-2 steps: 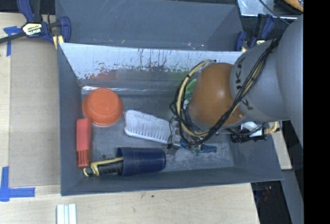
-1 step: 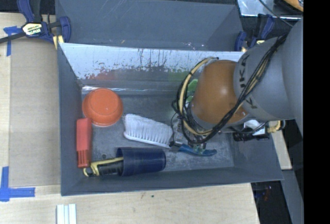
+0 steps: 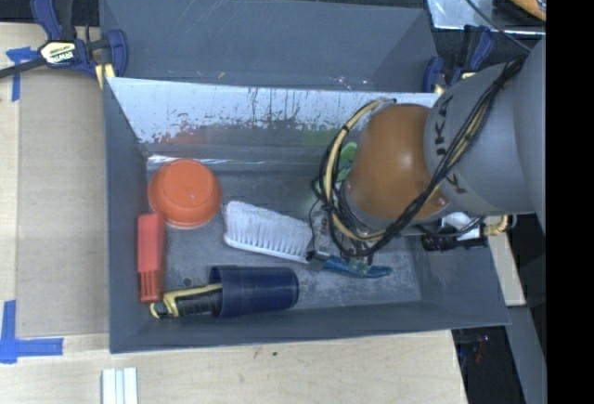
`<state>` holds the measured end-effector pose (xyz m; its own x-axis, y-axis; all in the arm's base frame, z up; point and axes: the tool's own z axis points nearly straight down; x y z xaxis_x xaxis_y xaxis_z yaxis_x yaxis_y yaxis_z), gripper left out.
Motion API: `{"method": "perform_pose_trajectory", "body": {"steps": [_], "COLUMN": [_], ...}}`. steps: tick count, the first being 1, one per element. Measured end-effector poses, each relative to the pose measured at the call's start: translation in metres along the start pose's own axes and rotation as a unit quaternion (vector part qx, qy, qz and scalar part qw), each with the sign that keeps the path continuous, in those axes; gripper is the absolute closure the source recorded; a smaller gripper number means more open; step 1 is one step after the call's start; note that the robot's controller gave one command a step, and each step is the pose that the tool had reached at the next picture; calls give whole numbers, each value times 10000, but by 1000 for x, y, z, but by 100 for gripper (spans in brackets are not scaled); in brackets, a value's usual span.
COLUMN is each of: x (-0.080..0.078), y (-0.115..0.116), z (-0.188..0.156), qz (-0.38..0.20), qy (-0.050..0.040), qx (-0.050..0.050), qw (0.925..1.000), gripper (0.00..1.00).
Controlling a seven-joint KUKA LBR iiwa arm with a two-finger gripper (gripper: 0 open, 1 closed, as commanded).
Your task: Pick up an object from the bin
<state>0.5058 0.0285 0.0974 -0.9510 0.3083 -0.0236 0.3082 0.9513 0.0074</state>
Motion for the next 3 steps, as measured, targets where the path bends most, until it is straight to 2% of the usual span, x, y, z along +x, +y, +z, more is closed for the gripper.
{"method": "perform_pose_trajectory", "body": {"steps": [3], "x": [0], "y": [-1], "z": [-27], "qz": [-4], "qy": [-5], "qx": [-1], "qw": [10000], "gripper": [100]}}
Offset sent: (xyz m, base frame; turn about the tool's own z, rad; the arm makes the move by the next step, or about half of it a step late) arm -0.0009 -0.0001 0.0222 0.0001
